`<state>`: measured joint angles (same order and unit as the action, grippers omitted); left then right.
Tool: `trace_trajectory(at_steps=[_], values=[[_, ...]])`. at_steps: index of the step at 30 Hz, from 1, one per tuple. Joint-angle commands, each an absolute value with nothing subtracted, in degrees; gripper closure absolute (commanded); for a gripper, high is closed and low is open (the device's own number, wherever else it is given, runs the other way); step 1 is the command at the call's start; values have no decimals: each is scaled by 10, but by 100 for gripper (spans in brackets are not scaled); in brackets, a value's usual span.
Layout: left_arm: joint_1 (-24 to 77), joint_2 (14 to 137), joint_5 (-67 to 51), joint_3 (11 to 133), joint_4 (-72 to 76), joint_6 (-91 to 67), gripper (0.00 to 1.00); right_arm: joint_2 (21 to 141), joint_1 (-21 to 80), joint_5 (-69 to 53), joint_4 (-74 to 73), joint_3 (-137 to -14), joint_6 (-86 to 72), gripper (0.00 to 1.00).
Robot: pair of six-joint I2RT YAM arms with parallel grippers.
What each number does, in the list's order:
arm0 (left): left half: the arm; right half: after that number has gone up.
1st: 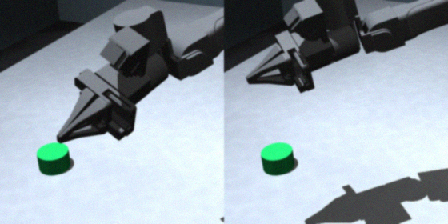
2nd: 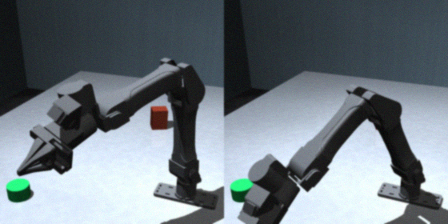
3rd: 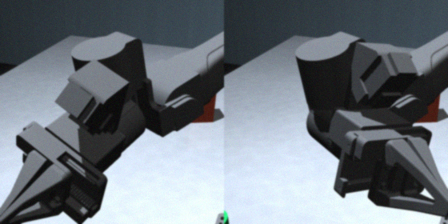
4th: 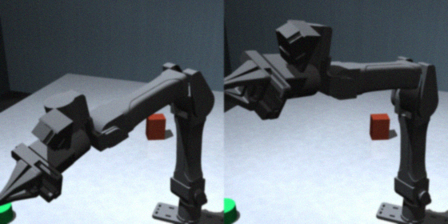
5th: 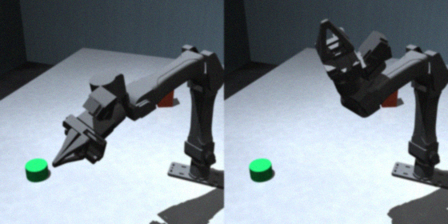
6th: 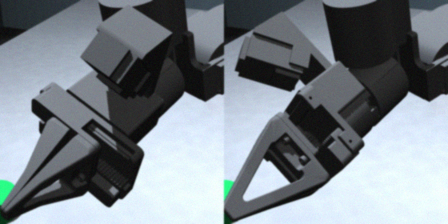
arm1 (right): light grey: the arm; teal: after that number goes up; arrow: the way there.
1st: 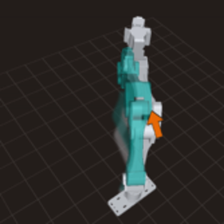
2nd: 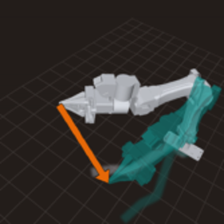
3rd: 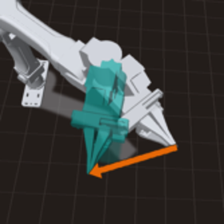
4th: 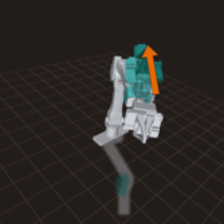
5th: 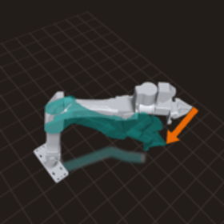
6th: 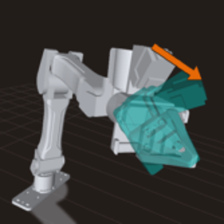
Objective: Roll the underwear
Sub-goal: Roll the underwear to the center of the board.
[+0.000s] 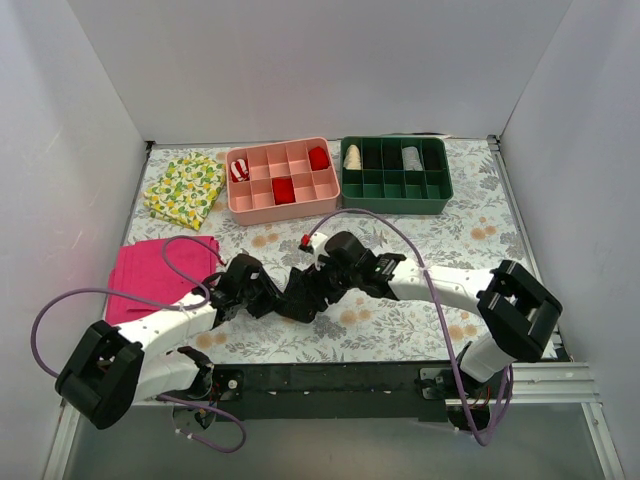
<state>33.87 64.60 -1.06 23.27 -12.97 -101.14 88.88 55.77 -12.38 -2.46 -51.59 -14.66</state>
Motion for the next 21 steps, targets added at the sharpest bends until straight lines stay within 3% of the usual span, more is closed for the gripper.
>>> trace_trajectory(at_steps=[1, 16, 19, 21], values=[[338, 662, 1, 244, -158, -990, 63, 896, 593, -77, -33, -531, -95, 34], [339, 676, -16, 255, -159, -982, 62, 954, 626, -68, -18, -562, -88, 36], [338, 676, -16, 255, -159, -982, 62, 954, 625, -71, -11, -553, -92, 51], [339, 675, -16, 253, -159, -981, 62, 956, 625, -78, -9, -546, -96, 72]])
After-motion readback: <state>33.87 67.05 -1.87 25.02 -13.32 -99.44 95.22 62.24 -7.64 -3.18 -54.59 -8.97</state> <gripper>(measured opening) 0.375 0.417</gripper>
